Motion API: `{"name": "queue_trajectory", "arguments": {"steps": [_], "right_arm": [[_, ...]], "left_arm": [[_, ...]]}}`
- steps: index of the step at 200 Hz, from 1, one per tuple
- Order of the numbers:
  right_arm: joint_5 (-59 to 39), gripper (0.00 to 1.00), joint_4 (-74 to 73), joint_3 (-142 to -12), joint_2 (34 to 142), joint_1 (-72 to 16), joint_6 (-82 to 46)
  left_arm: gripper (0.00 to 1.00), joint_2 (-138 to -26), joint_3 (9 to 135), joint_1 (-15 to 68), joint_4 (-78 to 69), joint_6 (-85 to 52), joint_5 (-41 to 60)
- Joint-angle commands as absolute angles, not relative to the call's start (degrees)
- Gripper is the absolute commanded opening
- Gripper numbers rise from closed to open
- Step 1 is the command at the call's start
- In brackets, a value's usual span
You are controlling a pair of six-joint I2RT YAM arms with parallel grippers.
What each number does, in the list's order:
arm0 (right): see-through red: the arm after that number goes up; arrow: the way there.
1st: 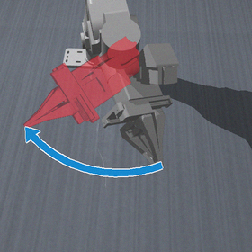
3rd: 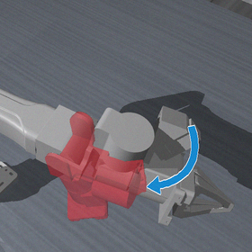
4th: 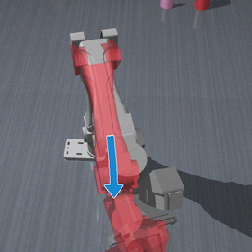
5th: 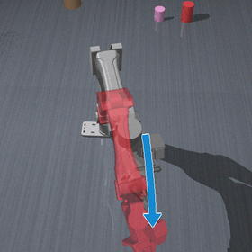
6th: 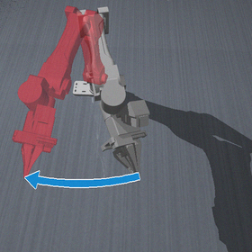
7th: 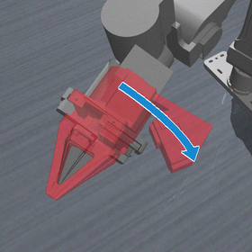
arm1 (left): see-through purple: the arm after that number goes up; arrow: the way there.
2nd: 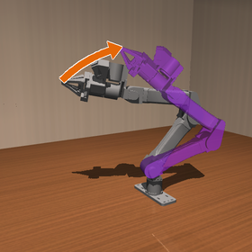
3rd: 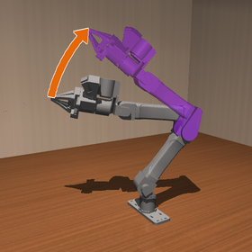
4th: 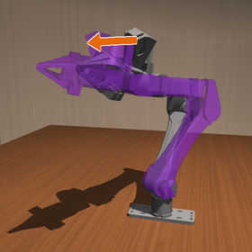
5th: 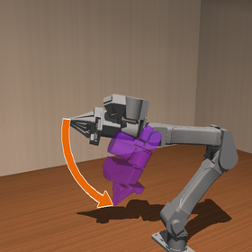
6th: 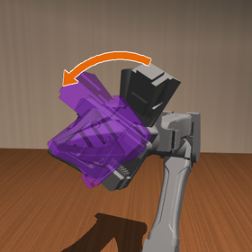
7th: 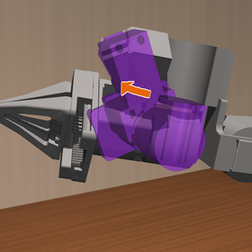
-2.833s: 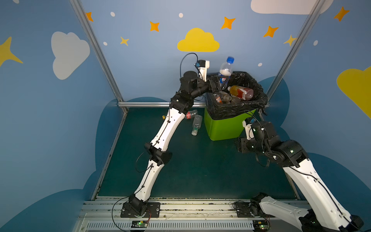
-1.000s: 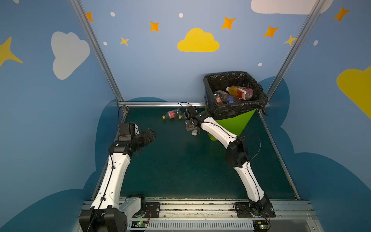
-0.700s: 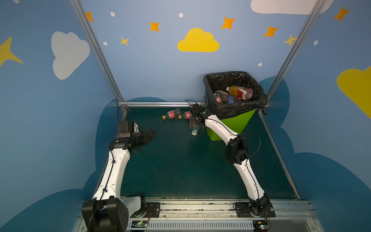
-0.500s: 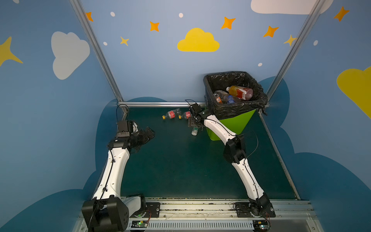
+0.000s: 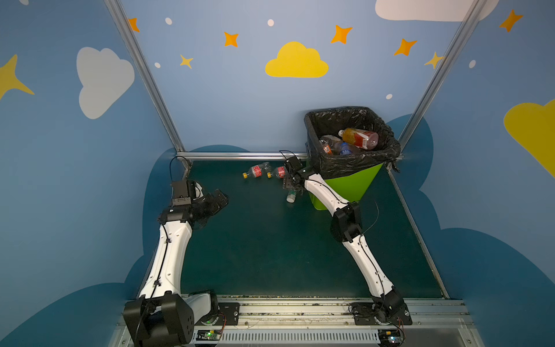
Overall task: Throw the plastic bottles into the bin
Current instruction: 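Grasp the square clear bottle with the right gripper while left arm returns, then lift the square clear bottle over the bin and open the right gripper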
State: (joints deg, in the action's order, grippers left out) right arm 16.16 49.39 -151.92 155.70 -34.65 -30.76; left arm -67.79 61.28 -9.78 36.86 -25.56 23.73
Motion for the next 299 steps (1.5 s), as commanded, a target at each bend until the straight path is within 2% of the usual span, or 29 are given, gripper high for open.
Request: {"name": "queue_trajectory", "arguments": {"steps": [1, 41, 75, 91, 115, 146, 181, 206, 226, 247, 270, 284, 299], "right_arm": [[15.5, 0.82, 47.8, -153.6, 157.2, -34.2, -30.8], [15.0, 0.72, 46.8, -153.7, 156.9, -33.8, -29.4], [12.8, 0.55, 47.5, -153.6, 157.1, -33.7, -28.3], [11.3, 0.51, 48.5, -153.0, 156.9, -33.6, -28.0], [8.3, 0.51, 47.5, -148.0, 153.3, -34.0, -25.3], [2.2, 0.52, 39.2, -133.2, 143.0, -36.8, -18.9], [-13.2, 0.52, 31.7, -120.0, 131.1, -43.2, -4.8], [-23.2, 0.48, 31.4, -119.5, 122.8, -45.3, -2.0], [-26.5, 0.48, 30.2, -123.6, 115.7, -44.8, -2.6], [-21.2, 0.52, 26.9, -127.5, 108.1, -44.7, 0.4], [-1.1, 0.54, 20.2, -127.5, 102.5, -44.7, 8.0], [13.5, 0.51, 18.9, -131.4, 104.0, -43.5, 13.0], [20.2, 0.46, 28.0, -145.5, 110.6, -39.9, 13.9]], "left_arm": [[1.0, -68.0, 62.6, -10.3, 36.5, -25.8, 23.5], [1.0, -68.1, 62.9, -10.5, 36.2, -26.6, 22.9], [1.0, -68.3, 62.8, -10.5, 35.5, -27.5, 22.9], [1.0, -68.3, 62.9, -10.5, 35.3, -27.8, 22.8], [1.0, -68.2, 63.1, -10.5, 35.2, -28.1, 22.9], [1.0, -68.3, 62.9, -10.5, 35.0, -28.7, 22.6], [1.0, -68.0, 62.9, -10.5, 35.1, -28.9, 22.3], [1.0, -67.8, 64.0, -10.5, 35.6, -28.3, 22.0], [1.0, -68.1, 65.4, -10.5, 35.6, -28.3, 22.5], [1.0, -68.5, 67.2, -10.3, 35.3, -28.0, 22.5], [1.0, -69.4, 69.2, -9.9, 34.7, -27.8, 22.0], [1.0, -70.0, 70.2, -9.5, 34.3, -28.1, 22.0], [1.0, -70.5, 71.0, -8.7, 34.0, -28.4, 21.9]]}}
